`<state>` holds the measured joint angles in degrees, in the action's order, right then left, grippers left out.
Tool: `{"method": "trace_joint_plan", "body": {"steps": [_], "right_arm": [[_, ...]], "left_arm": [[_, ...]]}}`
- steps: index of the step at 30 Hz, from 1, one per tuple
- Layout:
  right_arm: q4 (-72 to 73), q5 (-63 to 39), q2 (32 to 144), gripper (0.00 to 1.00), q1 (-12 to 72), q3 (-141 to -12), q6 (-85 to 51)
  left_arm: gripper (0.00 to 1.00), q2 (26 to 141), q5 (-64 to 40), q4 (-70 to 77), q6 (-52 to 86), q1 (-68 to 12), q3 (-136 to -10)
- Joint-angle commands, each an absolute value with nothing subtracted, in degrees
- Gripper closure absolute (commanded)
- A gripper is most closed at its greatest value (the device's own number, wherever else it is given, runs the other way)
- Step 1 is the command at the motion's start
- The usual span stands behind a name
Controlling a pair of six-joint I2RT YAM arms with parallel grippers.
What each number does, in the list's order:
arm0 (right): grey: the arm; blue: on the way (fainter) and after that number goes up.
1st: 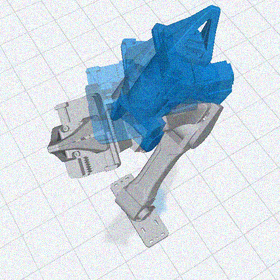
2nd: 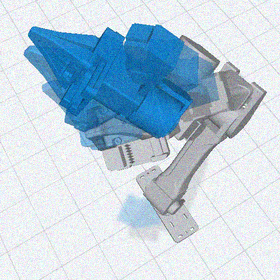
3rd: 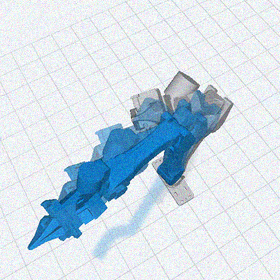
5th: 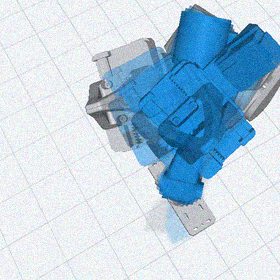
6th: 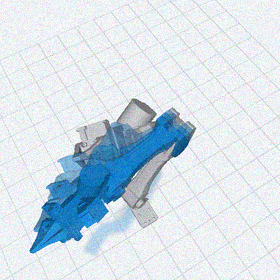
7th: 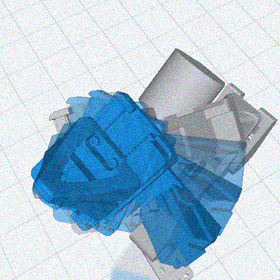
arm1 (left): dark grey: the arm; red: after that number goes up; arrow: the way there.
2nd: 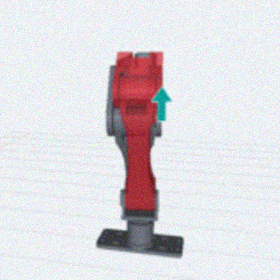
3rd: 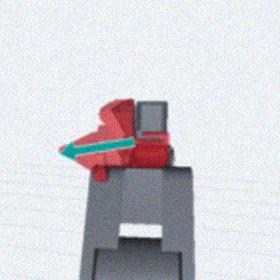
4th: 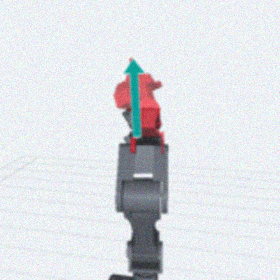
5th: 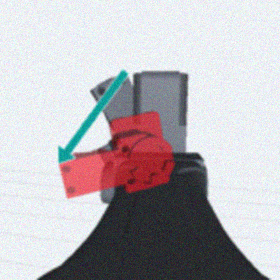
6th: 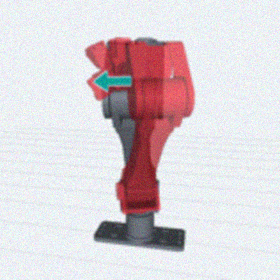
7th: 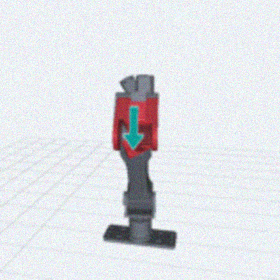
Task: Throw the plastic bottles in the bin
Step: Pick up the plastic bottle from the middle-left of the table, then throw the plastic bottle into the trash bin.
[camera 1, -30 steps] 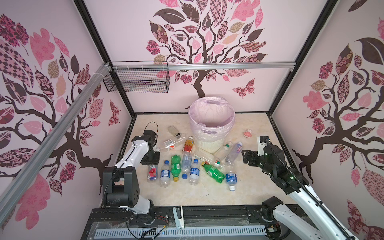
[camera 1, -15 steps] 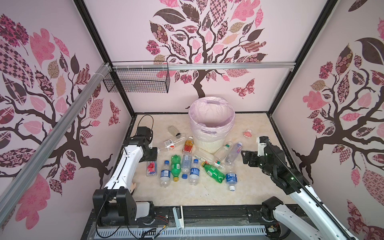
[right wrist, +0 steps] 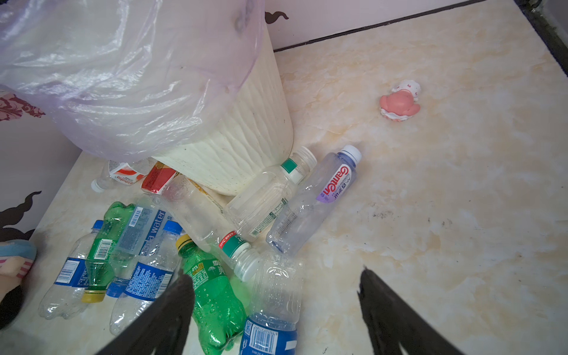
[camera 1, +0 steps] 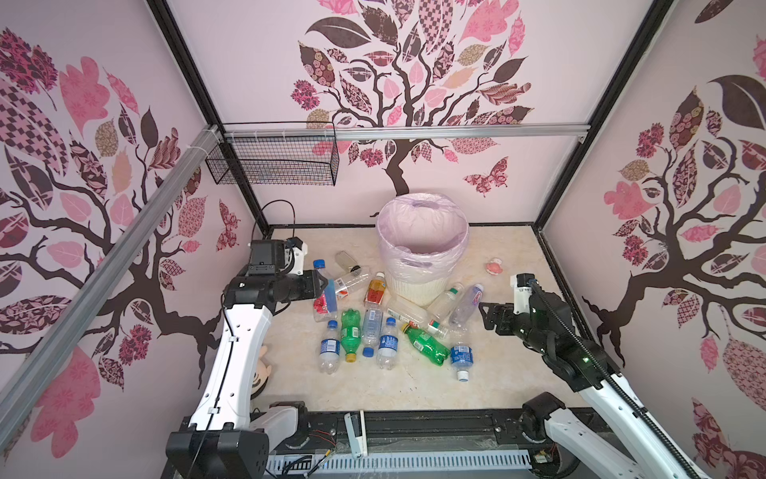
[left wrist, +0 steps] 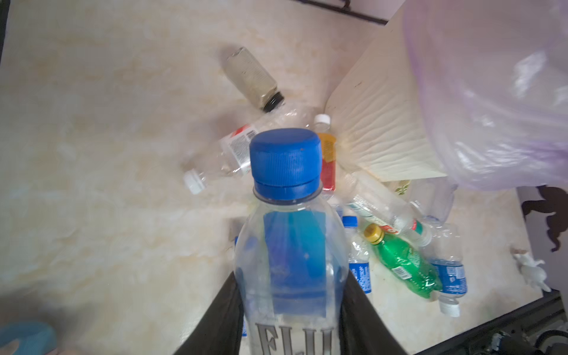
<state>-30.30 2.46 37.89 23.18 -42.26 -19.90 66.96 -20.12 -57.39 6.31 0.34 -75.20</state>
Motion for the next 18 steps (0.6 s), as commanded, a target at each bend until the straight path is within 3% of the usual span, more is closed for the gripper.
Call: {"method": "trace_joint_plan", "body": {"steps": [1,11,18], "right_arm": [[-30.9,1.4,36.8,0.14,23.4,-42.3,-19.2],[-30.6,-0.9,36.5,0.14,23.4,-41.8,-19.9],[-30.9,-1.7,36.2,0.14,23.3,-41.8,-20.5]], "left_arm": [[0.62,67.1,-27.3,-54.3,8.3,0.4,-80.0],[0.60,68.7,-42.3,-39.6,19.6,0.4,-85.3],[0.60,72.6,-46.9,-24.1,31.1,0.0,-87.0]]}}
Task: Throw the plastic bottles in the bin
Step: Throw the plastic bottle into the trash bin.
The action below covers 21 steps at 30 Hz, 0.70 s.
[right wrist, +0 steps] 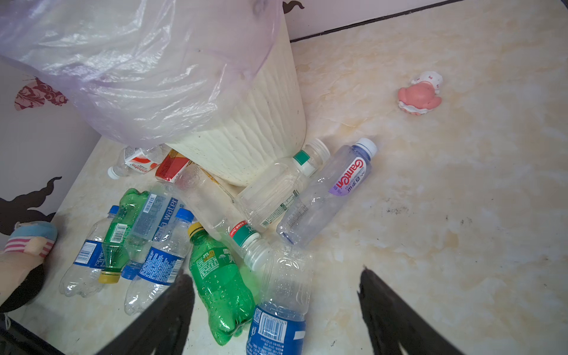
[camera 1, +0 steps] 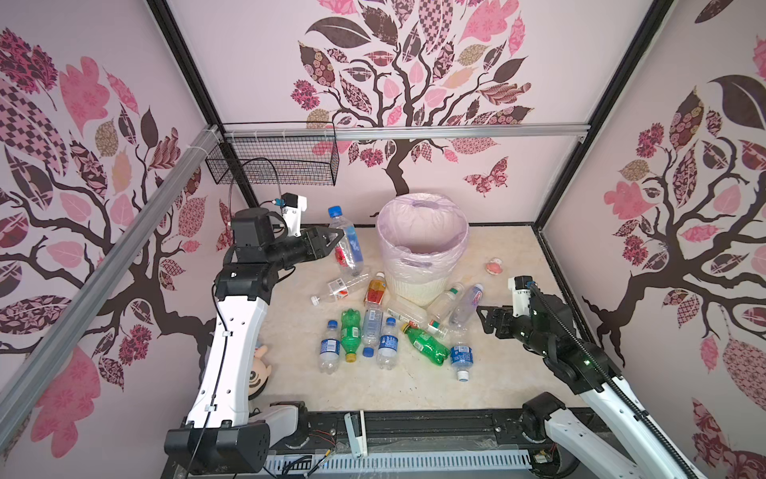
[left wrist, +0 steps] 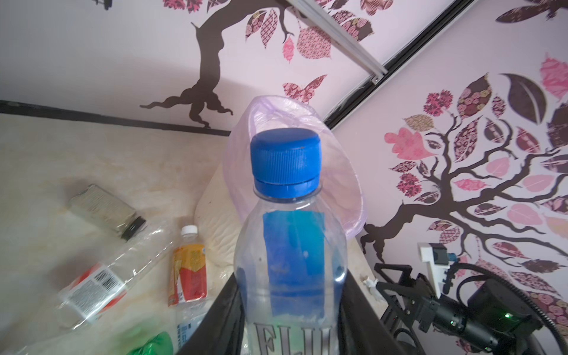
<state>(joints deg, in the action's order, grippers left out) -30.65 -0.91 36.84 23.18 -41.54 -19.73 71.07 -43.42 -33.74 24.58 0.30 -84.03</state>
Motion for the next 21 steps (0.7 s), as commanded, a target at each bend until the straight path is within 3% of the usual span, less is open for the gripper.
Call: {"method": "trace_joint_plan", "body": {"steps": [1,10,21], "right_arm": [[-31.0,-1.8,36.2,0.14,23.4,-41.9,-20.6],[-31.4,-2.8,35.2,0.14,23.4,-42.1,-22.1],[-32.0,-4.0,34.5,0.14,23.3,-42.6,-23.0]], "left_arm": [[0.61,73.6,-47.0,-22.9,32.0,-0.4,-87.8],[0.60,81.6,-44.2,-21.2,33.2,-7.4,-97.4],[0.60,87.1,-42.8,-12.9,40.2,-9.4,-97.9]]}}
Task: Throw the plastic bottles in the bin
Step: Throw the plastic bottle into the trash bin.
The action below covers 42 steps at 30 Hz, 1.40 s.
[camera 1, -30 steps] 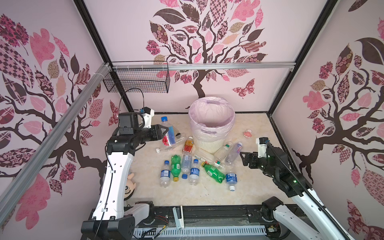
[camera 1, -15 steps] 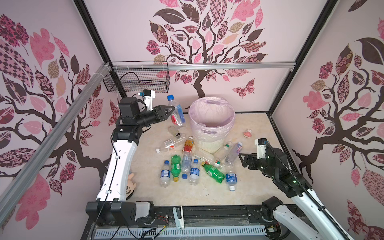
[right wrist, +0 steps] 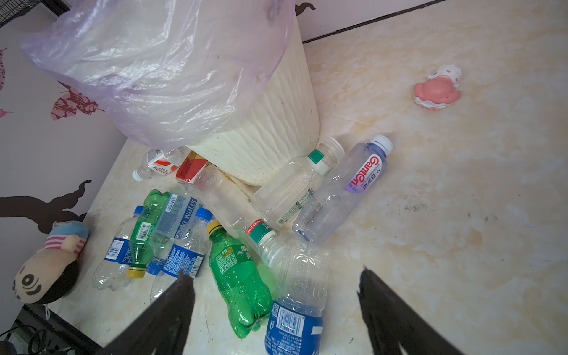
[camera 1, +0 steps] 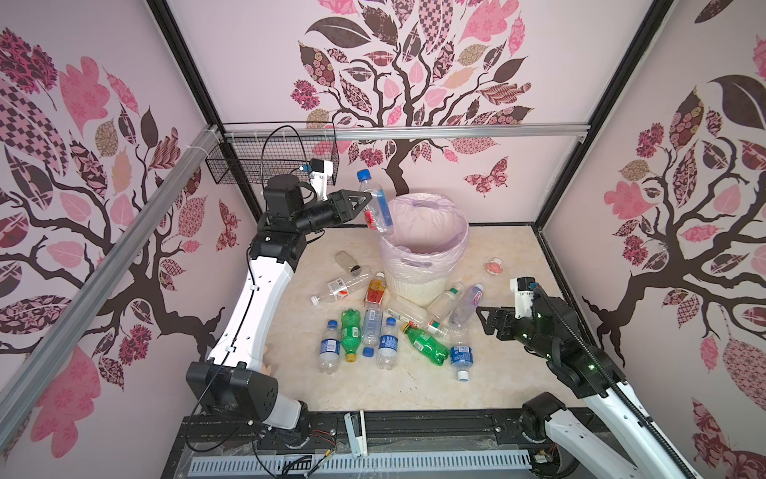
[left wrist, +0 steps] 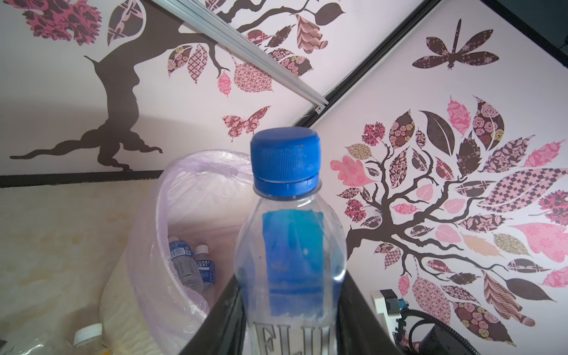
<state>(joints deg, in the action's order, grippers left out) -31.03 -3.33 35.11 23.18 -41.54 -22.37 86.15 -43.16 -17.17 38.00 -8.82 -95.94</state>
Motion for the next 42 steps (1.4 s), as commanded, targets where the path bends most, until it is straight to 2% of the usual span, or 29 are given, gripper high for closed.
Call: {"method": "trace_joint_plan", "body": {"steps": [1,6,14,27,42], "right_arm": [[-32.0,-3.8,34.5,0.14,23.4,-42.6,-23.0],[-32.0,-3.9,34.5,0.14,23.4,-42.6,-23.4],[-32.3,-3.9,34.6,0.14,23.4,-43.1,-23.3],[-32.4,-4.2,34.3,0.14,23.4,-43.1,-23.9],[-32.7,-3.7,33.9,0.14,23.4,-43.1,-23.9]], "left_arm": [[0.61,87.6,-42.9,-12.3,40.6,-9.4,-98.0],[0.60,90.0,-42.6,-12.4,39.9,-10.7,-99.4],[0.60,94.2,-35.9,-23.5,31.7,-15.6,-104.9],[0.54,94.0,-32.5,-24.0,29.4,-16.4,-100.1],[0.52,97.1,-34.6,-19.6,32.4,-16.8,-99.6]]}}
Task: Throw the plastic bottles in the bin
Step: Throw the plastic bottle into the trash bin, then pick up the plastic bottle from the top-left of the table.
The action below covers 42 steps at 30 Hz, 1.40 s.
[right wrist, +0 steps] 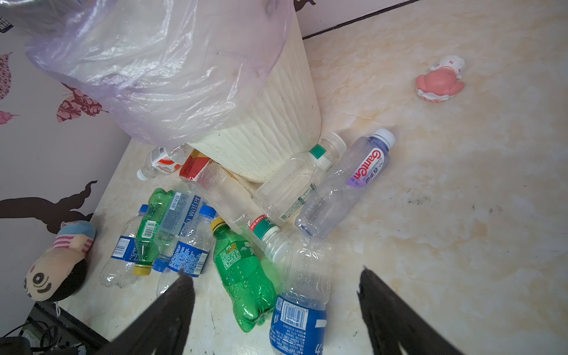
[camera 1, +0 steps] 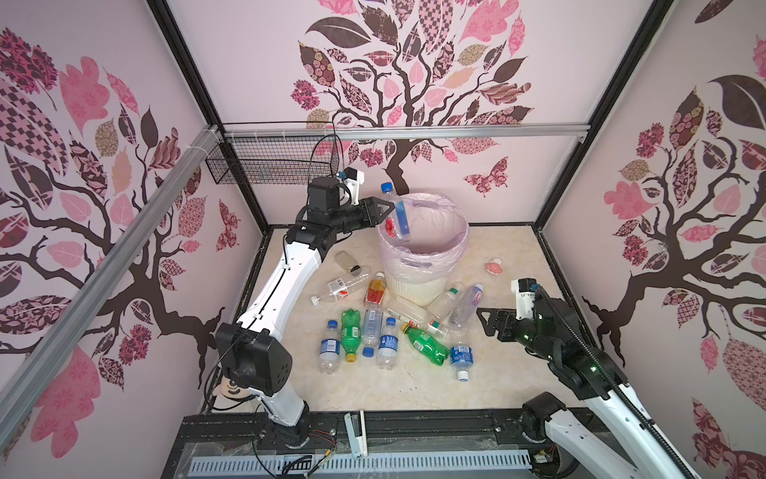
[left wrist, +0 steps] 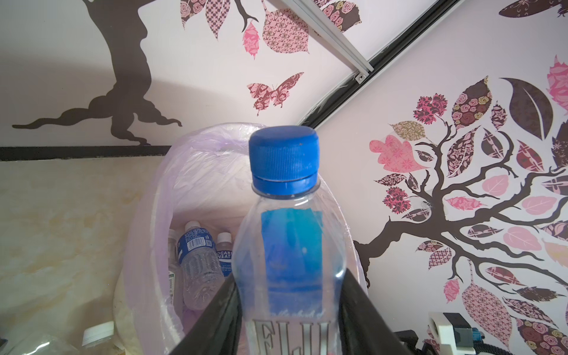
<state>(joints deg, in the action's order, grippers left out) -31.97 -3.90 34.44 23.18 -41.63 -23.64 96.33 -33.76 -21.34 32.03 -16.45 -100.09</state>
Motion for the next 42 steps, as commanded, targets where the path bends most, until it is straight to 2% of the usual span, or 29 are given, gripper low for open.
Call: {"method": "trace_joint_plan", "body": {"steps": [1,5,9,13,20,26,33,37,42], "right_arm": [[-32.7,-3.7,33.9,0.14,23.3,-43.1,-23.9],[-32.6,-3.8,33.9,0.14,23.4,-43.1,-24.0],[-32.7,-3.8,33.9,0.14,23.4,-43.2,-24.0],[-32.7,-3.5,33.6,0.14,23.3,-43.3,-24.1],[-32.5,-3.5,33.7,0.14,23.4,-43.4,-24.4],[-33.6,-2.5,33.1,0.14,23.4,-42.7,-23.2],[-33.7,-1.9,33.0,0.14,23.3,-41.8,-21.9],[-33.3,-2.1,32.6,0.14,23.4,-41.2,-22.1],[-33.1,-2.5,32.1,0.14,23.3,-40.8,-22.4]], "left_arm": [[0.52,97.3,-34.7,-19.7,32.5,-16.8,-99.8],[0.48,97.9,-34.8,-20.2,32.3,-16.8,-100.4],[0.35,97.2,-33.9,-21.9,30.4,-16.8,-99.6],[0.30,96.1,-32.5,-24.1,28.4,-16.8,-99.1],[0.27,93.6,-31.9,-30.0,23.4,-16.8,-99.7],[0.21,88.0,-23.0,-46.5,8.4,-15.2,-100.4],[0.19,78.4,-21.3,-52.7,-0.6,-7.0,-91.9],[0.20,75.8,-20.0,-55.8,-6.9,-6.7,-87.6],[0.20,75.6,-15.6,-54.9,-7.7,-6.6,-81.8]]}}
